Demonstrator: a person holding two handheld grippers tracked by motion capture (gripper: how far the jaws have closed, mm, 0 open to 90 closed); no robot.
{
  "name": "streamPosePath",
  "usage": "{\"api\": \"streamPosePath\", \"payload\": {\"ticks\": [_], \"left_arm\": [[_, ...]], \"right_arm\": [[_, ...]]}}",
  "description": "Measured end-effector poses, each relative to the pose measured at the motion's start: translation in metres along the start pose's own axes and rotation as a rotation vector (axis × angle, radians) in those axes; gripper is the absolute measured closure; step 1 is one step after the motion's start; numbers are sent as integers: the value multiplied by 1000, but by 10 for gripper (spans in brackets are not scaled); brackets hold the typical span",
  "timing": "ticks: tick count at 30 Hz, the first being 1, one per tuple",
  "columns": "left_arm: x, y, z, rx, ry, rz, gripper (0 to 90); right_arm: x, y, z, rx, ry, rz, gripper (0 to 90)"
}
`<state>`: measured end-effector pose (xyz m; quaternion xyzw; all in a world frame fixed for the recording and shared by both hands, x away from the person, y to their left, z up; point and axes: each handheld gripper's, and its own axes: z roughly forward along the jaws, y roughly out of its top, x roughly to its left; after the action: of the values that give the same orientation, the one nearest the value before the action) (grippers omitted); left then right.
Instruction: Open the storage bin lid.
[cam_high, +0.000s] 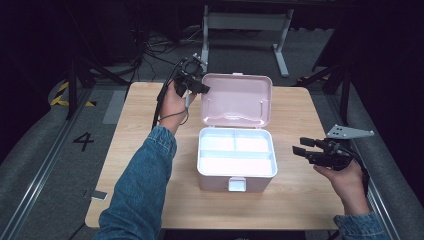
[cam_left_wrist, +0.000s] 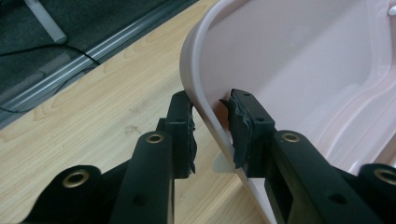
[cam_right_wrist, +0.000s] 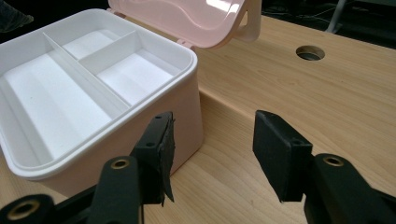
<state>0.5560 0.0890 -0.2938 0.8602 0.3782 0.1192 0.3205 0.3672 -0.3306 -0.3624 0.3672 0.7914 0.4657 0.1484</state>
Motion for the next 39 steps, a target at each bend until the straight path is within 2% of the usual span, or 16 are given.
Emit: {"api": "streamPosePath", "payload": {"ticks": [12, 18, 21, 26, 32, 36, 39], "left_arm": [[12, -3, 24, 66, -26, -53, 691], [14, -4, 33, 101, -21, -56, 683], [18, -5, 37, 112, -46, -77, 680], [21, -6, 42, 136, -62, -105, 677], [21, -8, 52, 181, -46, -98, 661], [22, -10, 57, 205, -64, -117, 654], [22, -11, 60, 224, -57, -107, 653]], "right_arm": [[-3, -1, 0, 0, 4, 9, 485], [-5, -2, 0, 2, 2, 16, 484], [-5, -2, 0, 0, 3, 15, 484], [-5, -3, 0, 4, 7, 18, 484], [-5, -3, 0, 5, 8, 23, 484], [-6, -4, 0, 3, 9, 25, 483], [-6, -4, -2, -1, 7, 27, 483]]}}
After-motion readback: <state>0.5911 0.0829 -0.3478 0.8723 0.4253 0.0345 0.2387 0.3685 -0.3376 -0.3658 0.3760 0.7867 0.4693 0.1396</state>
